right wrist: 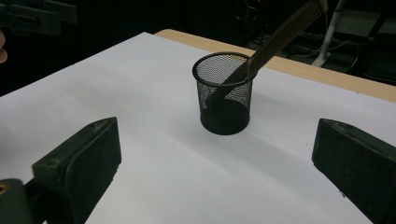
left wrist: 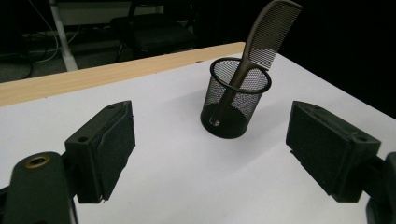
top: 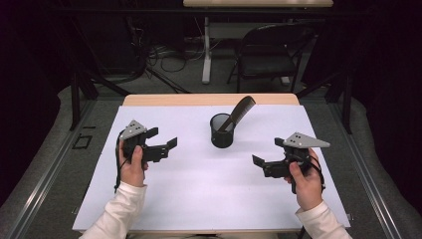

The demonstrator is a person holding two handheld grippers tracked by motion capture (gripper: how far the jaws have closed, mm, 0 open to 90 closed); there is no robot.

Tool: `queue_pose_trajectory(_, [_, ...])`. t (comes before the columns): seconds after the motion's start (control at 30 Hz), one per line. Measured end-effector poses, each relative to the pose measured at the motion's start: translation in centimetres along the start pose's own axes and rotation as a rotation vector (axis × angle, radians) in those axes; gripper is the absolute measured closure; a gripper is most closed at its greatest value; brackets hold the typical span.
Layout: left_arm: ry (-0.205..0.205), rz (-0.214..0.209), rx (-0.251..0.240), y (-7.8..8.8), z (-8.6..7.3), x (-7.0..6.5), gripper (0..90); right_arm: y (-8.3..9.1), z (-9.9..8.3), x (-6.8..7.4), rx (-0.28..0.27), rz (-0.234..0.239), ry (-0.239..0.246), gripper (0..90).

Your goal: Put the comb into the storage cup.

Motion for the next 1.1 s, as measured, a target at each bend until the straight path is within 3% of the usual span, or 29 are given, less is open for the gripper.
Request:
queue_pose_trajectory(0.57, [0.029,0.000,0.000,4.1,-2.3,1.9,15.7,0.8,-1.7,0.1,0.016,-0.025,0.002,1.1])
queue_pose_trajectory(1.1, [0.028,0.010,-0.023,6.0,-5.4,2.0,15.7,1.0,-4.0,-0.4,0.024,-0.041,-0.038,1.5])
Point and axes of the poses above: each handheld gripper's, and its own axes: y roughly backward along the jaws, z roughly out of its top, x roughly to its left, the point moved 3 cm from there along -y, roughly forward along the jaws, and after that the axes turned 6 degrees about x, right-handed, at the moved point
